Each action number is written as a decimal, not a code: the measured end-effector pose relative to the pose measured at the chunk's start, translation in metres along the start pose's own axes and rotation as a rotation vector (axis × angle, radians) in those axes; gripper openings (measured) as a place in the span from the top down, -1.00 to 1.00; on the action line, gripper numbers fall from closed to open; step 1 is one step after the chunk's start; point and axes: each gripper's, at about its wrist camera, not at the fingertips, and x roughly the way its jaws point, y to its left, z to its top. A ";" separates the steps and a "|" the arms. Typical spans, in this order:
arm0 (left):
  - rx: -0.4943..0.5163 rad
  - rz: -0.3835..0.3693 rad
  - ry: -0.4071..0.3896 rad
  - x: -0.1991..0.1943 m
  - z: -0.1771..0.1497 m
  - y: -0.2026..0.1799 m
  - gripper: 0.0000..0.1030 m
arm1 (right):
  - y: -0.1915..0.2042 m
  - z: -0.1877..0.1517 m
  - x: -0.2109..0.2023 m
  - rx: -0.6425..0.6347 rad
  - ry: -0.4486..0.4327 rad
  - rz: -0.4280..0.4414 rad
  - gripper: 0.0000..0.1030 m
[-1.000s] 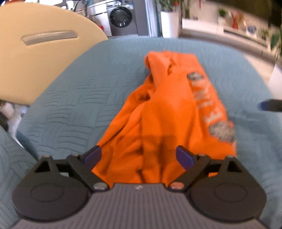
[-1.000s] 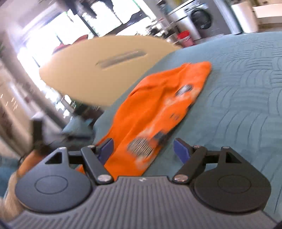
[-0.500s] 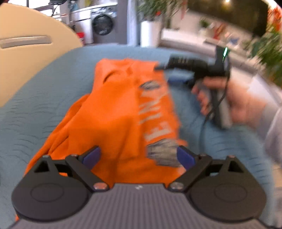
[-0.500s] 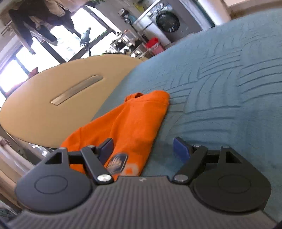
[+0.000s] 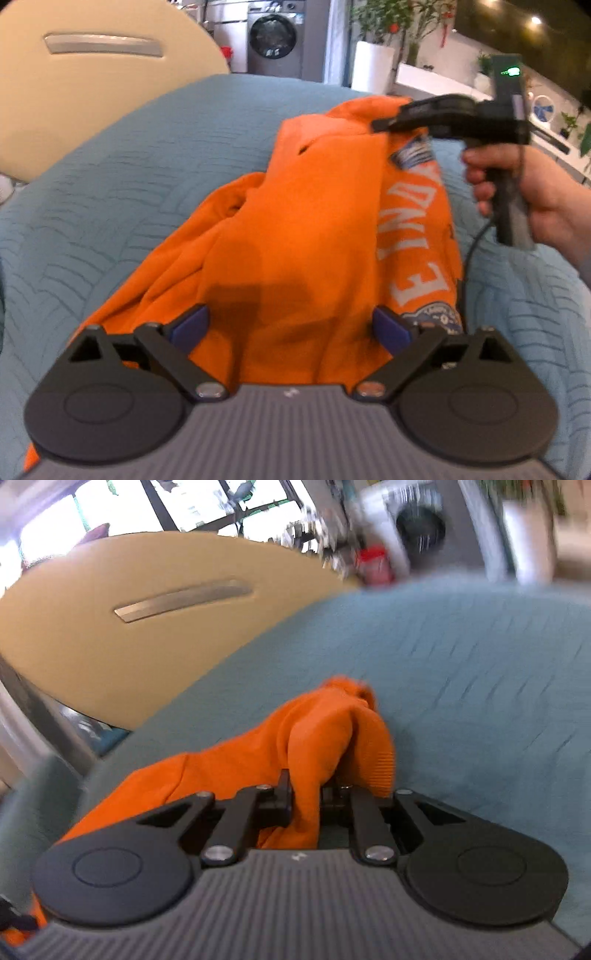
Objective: Fold clothes
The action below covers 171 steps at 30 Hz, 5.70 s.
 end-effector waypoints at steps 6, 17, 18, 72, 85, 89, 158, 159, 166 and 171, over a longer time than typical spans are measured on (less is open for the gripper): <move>0.063 -0.091 0.031 -0.001 -0.010 -0.023 -0.96 | -0.040 0.035 -0.098 -0.009 -0.128 -0.316 0.73; 0.191 -0.095 0.054 -0.003 -0.014 -0.024 -0.99 | -0.061 -0.037 -0.200 0.084 -0.021 -0.556 -0.38; 0.175 -0.107 0.047 -0.005 -0.008 -0.022 -0.99 | -0.031 -0.050 -0.226 0.037 -0.093 -0.560 -0.39; 0.179 -0.209 0.133 -0.073 -0.006 0.139 -0.76 | 0.237 -0.160 -0.297 0.297 -0.307 0.258 0.66; -0.125 -0.202 0.050 -0.072 0.008 0.156 -0.84 | 0.294 -0.206 -0.149 0.095 0.148 0.262 0.46; -0.054 -0.212 0.016 -0.085 0.013 0.124 -0.84 | 0.276 -0.183 -0.204 -0.033 0.109 0.365 -0.66; -0.239 -0.081 0.024 -0.022 -0.008 -0.003 -1.00 | -0.062 -0.110 -0.248 0.462 -0.333 -0.166 -0.83; -0.253 -0.091 0.026 -0.023 -0.007 -0.001 -1.00 | -0.074 -0.104 -0.243 0.442 -0.322 -0.209 -0.83; -0.207 -0.062 0.054 -0.009 -0.010 -0.007 -1.00 | -0.157 -0.084 -0.187 0.464 -0.252 -0.266 -0.83; -0.141 -0.015 0.056 0.002 -0.011 -0.016 -1.00 | -0.189 -0.073 -0.140 0.442 -0.189 -0.230 -0.87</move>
